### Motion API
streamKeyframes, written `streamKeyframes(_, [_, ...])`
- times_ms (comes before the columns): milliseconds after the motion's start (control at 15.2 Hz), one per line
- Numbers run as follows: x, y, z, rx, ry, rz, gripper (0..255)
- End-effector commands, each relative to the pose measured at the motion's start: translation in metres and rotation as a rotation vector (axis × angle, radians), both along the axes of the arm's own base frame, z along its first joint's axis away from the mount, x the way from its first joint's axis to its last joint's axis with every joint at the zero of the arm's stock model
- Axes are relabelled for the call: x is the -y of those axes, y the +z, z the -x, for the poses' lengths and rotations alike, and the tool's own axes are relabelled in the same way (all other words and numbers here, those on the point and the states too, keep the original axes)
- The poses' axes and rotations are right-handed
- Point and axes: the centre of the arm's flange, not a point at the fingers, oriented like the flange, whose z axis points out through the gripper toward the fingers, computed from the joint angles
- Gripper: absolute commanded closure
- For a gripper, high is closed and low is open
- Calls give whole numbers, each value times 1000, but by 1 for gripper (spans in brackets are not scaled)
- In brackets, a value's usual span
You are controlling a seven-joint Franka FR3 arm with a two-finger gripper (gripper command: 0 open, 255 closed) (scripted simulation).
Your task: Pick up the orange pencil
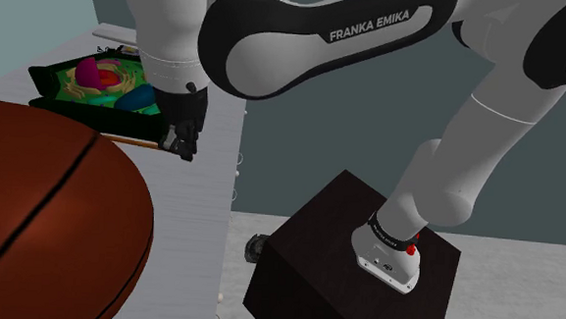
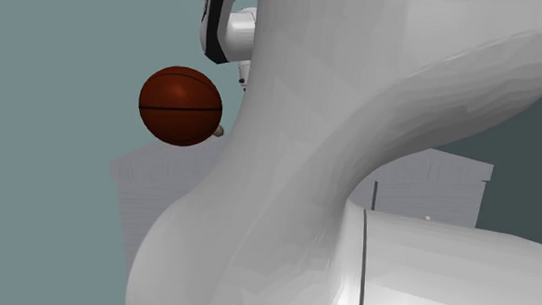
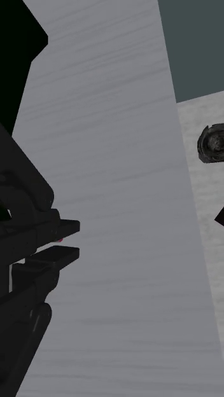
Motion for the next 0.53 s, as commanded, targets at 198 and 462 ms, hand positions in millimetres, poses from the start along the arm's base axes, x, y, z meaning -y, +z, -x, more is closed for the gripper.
streamKeyframes(198, [0, 25, -1, -1, -2, 2, 255])
streamKeyframes(462, [0, 46, -1, -1, -2, 2, 255])
